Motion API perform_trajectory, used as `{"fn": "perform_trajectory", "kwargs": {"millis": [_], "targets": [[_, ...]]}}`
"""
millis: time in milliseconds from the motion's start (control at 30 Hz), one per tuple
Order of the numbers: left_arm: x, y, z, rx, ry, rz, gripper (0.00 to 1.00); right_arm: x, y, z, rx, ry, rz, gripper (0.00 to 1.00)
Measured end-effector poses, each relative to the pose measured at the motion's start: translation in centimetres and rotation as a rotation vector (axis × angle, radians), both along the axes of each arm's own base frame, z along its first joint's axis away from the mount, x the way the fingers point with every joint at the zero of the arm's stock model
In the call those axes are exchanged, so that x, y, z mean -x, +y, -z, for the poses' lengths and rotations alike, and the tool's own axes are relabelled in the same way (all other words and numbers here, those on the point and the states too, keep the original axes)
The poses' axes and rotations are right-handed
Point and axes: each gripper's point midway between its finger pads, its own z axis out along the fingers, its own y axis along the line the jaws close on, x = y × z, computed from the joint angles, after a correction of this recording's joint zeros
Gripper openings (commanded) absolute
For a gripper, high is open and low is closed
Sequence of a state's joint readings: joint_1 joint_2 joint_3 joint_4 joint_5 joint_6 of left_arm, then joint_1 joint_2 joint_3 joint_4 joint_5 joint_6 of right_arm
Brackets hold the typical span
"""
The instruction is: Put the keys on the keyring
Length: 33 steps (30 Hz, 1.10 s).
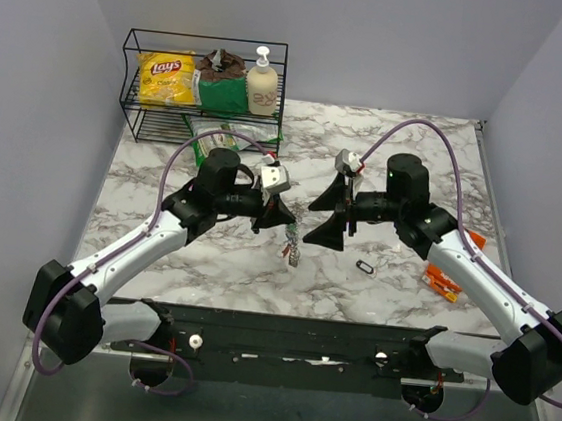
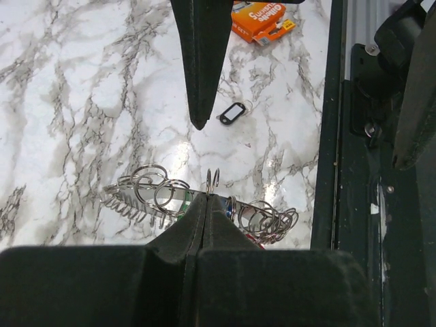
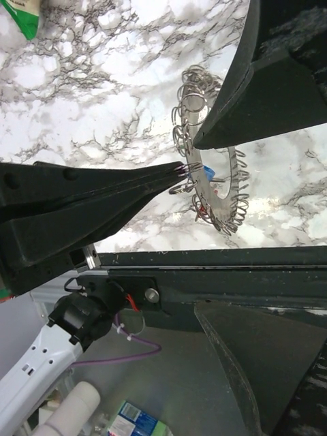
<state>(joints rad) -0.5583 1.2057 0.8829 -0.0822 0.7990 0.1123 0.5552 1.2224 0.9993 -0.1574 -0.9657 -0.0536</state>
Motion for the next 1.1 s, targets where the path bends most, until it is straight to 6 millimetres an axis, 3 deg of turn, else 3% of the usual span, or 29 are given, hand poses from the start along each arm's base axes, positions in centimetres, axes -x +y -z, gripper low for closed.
{"fn": "perform_trajectory", "kwargs": {"millis": [367, 633, 1100], "targets": [[-1.3, 1.7, -1.1, -0.016, -0.120, -0.130, 0.00, -0.7, -0.1, 0.4, 0.011, 0.025, 0.056, 1.00], [-2.3, 3.6, -2.2, -0.033, -0.226, -0.245, 0.00, -2.5, -0.2, 1.2, 0.004, 0.134, 0.207, 1.00], [-3.1, 4.7, -2.9, -0.047, -0.282, -0.322, 0.00, -5.4, -0.9, 1.8, -0.004, 0.215, 0.421, 1.00]]}}
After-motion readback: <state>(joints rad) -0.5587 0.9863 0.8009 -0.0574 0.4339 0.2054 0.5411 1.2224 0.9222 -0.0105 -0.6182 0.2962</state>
